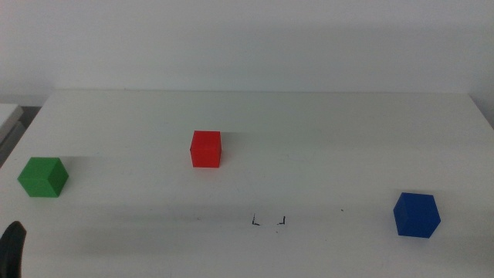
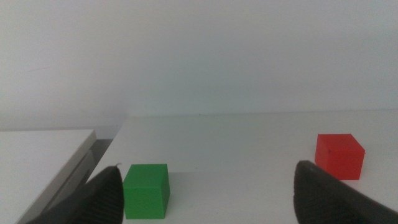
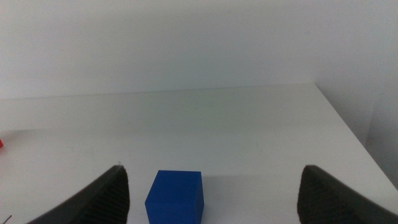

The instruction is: Stack red cubes first, then green, then blue cubes in a specific spot.

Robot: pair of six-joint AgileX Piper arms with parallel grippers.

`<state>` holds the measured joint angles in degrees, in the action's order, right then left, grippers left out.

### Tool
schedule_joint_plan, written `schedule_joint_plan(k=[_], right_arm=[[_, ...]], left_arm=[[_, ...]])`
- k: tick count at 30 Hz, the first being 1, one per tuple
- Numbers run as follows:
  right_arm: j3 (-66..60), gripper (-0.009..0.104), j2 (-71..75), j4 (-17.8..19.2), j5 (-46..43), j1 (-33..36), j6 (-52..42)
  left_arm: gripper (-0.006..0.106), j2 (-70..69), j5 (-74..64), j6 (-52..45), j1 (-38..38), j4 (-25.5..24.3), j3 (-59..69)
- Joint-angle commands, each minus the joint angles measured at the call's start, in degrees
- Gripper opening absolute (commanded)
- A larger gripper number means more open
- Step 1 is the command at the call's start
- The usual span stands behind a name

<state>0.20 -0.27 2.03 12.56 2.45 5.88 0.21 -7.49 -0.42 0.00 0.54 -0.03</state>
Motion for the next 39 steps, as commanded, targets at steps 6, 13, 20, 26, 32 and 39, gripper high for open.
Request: schedule_joint_plan(k=[6, 13, 20, 26, 32, 39], right_arm=[[-0.2, 0.093, 0.3, 0.6, -0.6, -0.3, -0.3], [-0.2, 0.093, 0.3, 0.6, -0.6, -0.3, -0.3], [-0.2, 0.093, 0.3, 0.6, -0.6, -0.3, -0.3], [-0.2, 0.093, 0.3, 0.6, -0.6, -0.3, -0.3], [-0.2, 0.093, 0.3, 0.6, -0.6, -0.3, -0.3], [-0.2, 0.093, 0.3, 0.6, -0.6, -0.3, -0.3]], left_arm=[[0.094, 12.6, -9.9, 0.4, -0.1, 0.8, -12.7], [0.094, 43.0, -36.8, 0.4, -0.1, 8.6, -43.5], [0.094, 68.0, -42.1, 2.7, -6.4, 7.4, -61.7], [0.094, 90.2, -47.3, 18.6, -17.9, -1.8, -78.8], [0.094, 103.5, -48.8, 19.4, -21.8, -1.4, -88.9], [0.094, 114.0, -46.4, 19.2, -23.1, -1.5, -97.3]])
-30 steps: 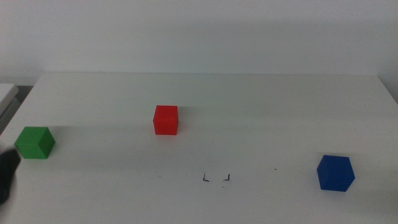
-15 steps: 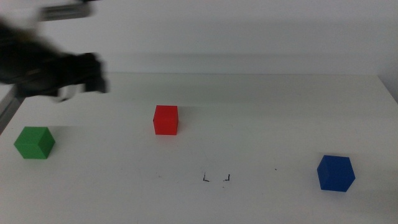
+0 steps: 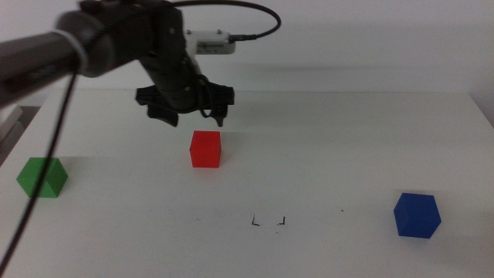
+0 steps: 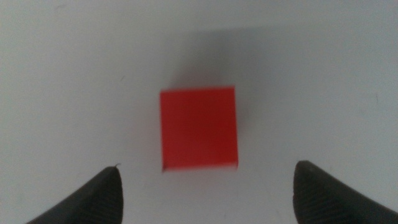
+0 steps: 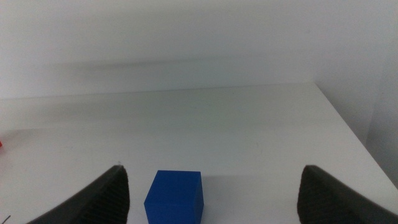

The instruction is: Stack red cubes first, then green, then blue cubes in a specific spot.

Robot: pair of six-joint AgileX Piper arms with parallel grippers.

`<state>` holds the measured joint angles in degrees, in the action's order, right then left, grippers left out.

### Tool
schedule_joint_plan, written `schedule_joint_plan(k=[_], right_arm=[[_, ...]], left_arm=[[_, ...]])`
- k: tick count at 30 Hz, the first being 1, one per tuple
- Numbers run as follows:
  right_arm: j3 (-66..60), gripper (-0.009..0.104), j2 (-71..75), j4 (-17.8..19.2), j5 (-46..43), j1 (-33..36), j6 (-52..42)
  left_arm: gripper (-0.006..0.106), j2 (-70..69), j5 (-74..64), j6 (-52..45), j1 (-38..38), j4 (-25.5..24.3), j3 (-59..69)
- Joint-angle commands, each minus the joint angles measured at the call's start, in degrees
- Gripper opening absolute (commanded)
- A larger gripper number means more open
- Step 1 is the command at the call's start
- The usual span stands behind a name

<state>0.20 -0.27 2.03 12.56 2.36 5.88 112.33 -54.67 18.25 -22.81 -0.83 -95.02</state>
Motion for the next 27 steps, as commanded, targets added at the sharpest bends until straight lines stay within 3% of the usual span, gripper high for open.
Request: schedule_joint_plan(k=[1, 16, 19, 22, 27], right_arm=[[-0.2, 0.093, 0.3, 0.6, -0.6, -0.2, -0.3], [-0.2, 0.093, 0.3, 0.6, -0.6, -0.2, -0.3], [-0.2, 0.093, 0.3, 0.6, -0.6, -0.2, -0.3], [-0.2, 0.093, 0.3, 0.6, -0.6, -0.2, -0.3], [-0.2, 0.093, 0.3, 0.6, -0.6, -0.2, -0.3]], left_arm=[[0.094, 3.1, 0.3, 0.5, -0.3, -0.2, -3.4], [0.094, 15.0, 2.8, 1.3, 0.5, 0.3, -8.0], [0.089, 16.4, 4.2, 1.3, 0.5, 0.3, -8.0], [0.072, 17.0, 5.2, 1.3, 0.5, 0.3, -8.0], [0.025, 14.7, 2.8, 1.3, -0.1, 2.2, -8.0]])
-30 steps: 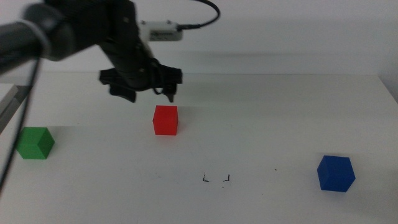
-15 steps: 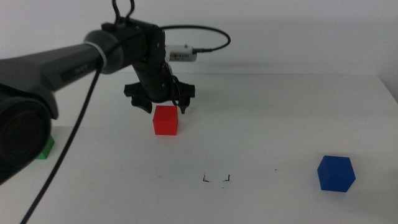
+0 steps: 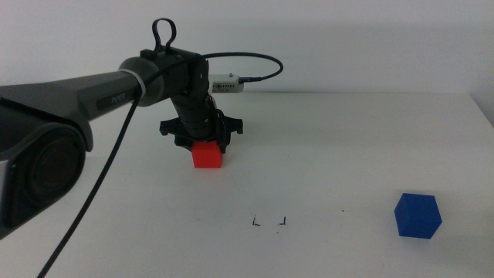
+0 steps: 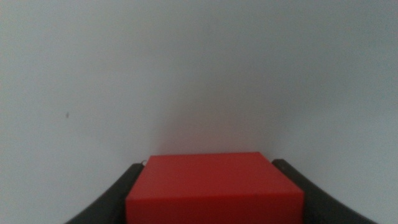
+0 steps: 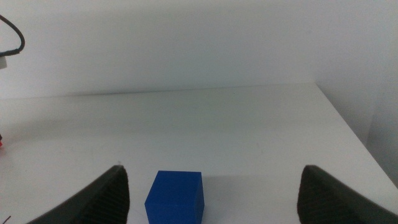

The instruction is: Stack red cubes first, then green, then blue cubes in a specific spot.

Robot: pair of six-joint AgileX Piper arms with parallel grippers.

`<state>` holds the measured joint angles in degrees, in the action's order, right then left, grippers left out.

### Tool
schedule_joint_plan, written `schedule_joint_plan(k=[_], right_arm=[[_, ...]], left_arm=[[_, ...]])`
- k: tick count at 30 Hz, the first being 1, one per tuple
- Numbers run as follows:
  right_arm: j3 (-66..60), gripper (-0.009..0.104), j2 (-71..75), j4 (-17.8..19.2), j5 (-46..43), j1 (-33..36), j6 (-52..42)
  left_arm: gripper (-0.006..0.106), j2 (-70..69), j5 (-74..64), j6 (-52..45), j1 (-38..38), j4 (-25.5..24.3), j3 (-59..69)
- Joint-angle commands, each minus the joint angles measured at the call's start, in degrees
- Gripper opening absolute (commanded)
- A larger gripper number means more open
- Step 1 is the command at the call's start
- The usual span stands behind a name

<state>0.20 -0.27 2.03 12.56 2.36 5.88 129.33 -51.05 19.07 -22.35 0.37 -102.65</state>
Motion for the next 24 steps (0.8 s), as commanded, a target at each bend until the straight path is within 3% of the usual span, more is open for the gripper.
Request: schedule_joint_plan(k=[1, 5, 11, 14, 24], right_arm=[[-0.2, 0.093, 0.3, 0.6, -0.6, -0.2, -0.3], [-0.2, 0.093, 0.3, 0.6, -0.6, -0.2, -0.3], [-0.2, 0.093, 0.3, 0.6, -0.6, -0.2, -0.3], [-0.2, 0.093, 0.3, 0.6, -0.6, -0.2, -0.3], [-0.2, 0.093, 0.3, 0.6, -0.6, -0.2, -0.3]], left_arm=[[0.019, -3.5, -1.7, 0.3, -1.2, 1.0, -0.2], [-0.001, -11.6, 0.7, 9.3, -6.9, -1.7, 7.7], [-0.001, -19.5, 6.4, 28.6, -17.1, -6.8, 18.6], [-0.001, -18.4, 5.6, 32.2, -20.6, -10.6, 18.4], [-0.001, -12.5, 6.5, 34.1, -21.0, -10.5, 18.4]])
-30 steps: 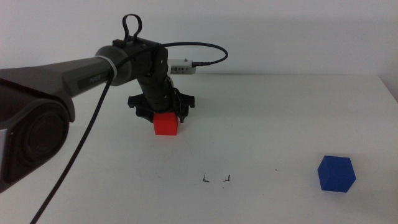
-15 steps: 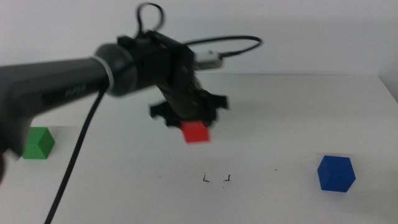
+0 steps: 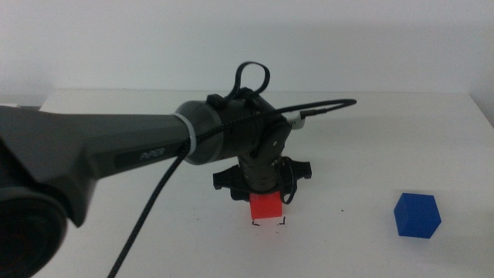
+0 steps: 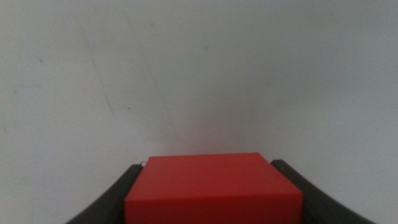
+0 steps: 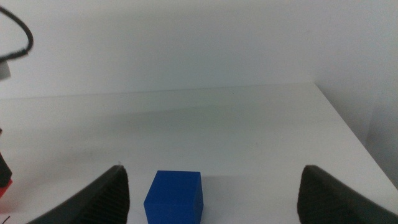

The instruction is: Stack red cubes first, then green, then blue cubes in a specific spot.

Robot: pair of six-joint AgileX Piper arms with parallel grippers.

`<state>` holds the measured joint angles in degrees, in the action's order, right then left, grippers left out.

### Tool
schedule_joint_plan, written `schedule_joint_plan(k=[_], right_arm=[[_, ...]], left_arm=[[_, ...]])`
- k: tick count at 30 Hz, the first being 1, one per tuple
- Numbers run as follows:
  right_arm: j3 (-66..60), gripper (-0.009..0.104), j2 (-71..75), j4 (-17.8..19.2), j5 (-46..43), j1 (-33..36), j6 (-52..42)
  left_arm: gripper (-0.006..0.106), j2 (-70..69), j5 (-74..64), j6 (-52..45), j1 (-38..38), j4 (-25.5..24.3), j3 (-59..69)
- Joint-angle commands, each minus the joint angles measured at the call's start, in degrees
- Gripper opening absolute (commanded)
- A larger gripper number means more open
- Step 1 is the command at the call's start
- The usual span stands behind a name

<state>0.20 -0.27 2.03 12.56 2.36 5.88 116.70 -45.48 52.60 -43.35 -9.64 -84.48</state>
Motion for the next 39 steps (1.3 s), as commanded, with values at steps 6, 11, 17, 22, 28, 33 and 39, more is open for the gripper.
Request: schedule_joint_plan(k=[6, 11, 17, 22, 28, 33, 39], right_arm=[[-0.2, 0.093, 0.3, 0.6, -0.6, -0.2, -0.3], [-0.2, 0.093, 0.3, 0.6, -0.6, -0.2, -0.3], [-0.2, 0.093, 0.3, 0.6, -0.6, -0.2, -0.3], [-0.2, 0.093, 0.3, 0.6, -0.6, -0.2, -0.3], [-0.2, 0.093, 0.3, 0.6, -0.6, -0.2, -0.3], [-0.2, 0.093, 0.3, 0.6, -0.6, -0.2, -0.3], [-0.2, 0.093, 0.3, 0.6, -0.6, -0.2, -0.3]], left_arm=[[-0.001, 1.9, 2.4, 0.4, 0.0, 0.2, 0.4], [0.001, 2.4, 3.0, 0.2, 0.0, 0.1, 0.4], [0.016, 2.4, 3.0, -0.3, 0.0, -0.3, 0.4], [0.038, 2.4, 3.5, -1.7, 0.0, -0.3, 0.4], [0.071, 2.4, 3.5, -5.4, 0.0, 0.2, 0.4], [0.093, 2.4, 3.5, -6.3, 0.0, 0.2, 0.4], [0.094, -7.1, -5.6, -14.5, 1.3, -1.4, -0.7]])
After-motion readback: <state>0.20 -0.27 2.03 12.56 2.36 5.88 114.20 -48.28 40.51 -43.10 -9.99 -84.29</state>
